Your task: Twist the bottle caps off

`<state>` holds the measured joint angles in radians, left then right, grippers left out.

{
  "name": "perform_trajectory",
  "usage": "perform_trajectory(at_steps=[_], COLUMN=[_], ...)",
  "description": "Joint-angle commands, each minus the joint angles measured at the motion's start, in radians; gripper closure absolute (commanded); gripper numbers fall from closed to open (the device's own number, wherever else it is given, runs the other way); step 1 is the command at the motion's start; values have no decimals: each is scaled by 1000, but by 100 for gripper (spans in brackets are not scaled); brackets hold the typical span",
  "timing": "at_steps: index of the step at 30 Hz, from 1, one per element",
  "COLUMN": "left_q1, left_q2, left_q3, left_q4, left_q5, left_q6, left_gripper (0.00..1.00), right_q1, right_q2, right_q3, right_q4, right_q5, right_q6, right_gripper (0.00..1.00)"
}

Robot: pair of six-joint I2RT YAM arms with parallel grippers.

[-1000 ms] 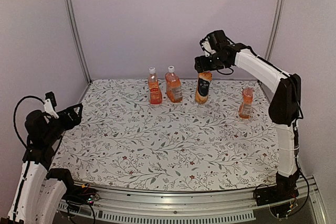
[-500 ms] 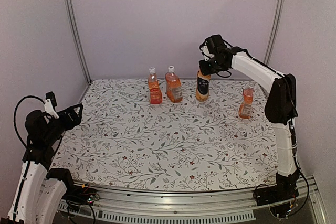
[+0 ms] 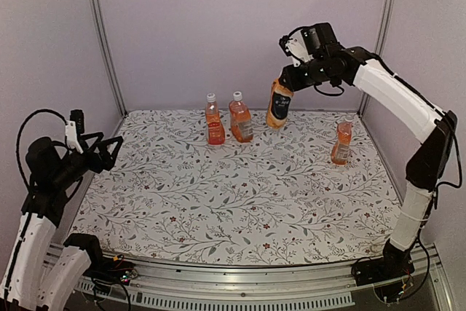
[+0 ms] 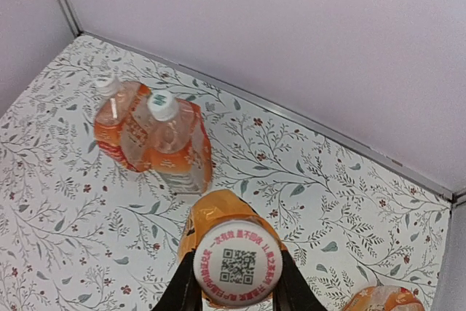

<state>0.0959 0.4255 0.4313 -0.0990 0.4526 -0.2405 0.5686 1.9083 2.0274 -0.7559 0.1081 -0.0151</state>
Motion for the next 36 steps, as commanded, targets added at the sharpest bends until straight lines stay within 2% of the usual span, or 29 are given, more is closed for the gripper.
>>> perform_trajectory(at_steps=[1, 4, 9, 13, 19, 20, 28, 30, 31, 33, 34, 36], left_q1=[-172, -341, -581, -677, -782, -787, -795, -797, -797, -797, -798, -805], left_q2=[105, 205, 403, 512, 588, 593, 622, 621, 618, 611, 608, 602], left_q3=[178, 288, 461, 561, 562, 562, 570, 569, 568, 562, 557, 536], left_q4=[-114, -266, -315, -316, -263, -239, -154, -144, -143, -153, -160, -166], left_q5=[215, 246, 134, 124, 53, 44, 20, 24, 21, -9, -45, -174], left_q6=[303, 441, 558, 583, 542, 533, 517, 512, 509, 516, 535, 610], left_gripper=[6, 6, 3, 3, 5, 7, 47, 54, 56, 61, 63, 67], right_q1=[179, 287, 430, 481, 488, 487, 488, 487, 486, 484, 483, 481], right_q2=[-223, -283, -270, -251, -246, -243, -236, -231, -231, -238, -242, -257], right_q3=[-49, -71, -79, -70, -108, -112, -133, -133, -135, -137, -141, -152], right_q4=[11, 31, 127, 208, 270, 271, 293, 286, 279, 259, 250, 231], right_q5=[-143, -264, -354, -397, -426, -431, -437, -421, -409, -375, -350, -296], right_q6=[-103, -85, -7, 49, 83, 85, 87, 83, 83, 84, 85, 99], right_gripper=[100, 100, 100, 100, 100, 100, 100, 100, 91, 51, 39, 27])
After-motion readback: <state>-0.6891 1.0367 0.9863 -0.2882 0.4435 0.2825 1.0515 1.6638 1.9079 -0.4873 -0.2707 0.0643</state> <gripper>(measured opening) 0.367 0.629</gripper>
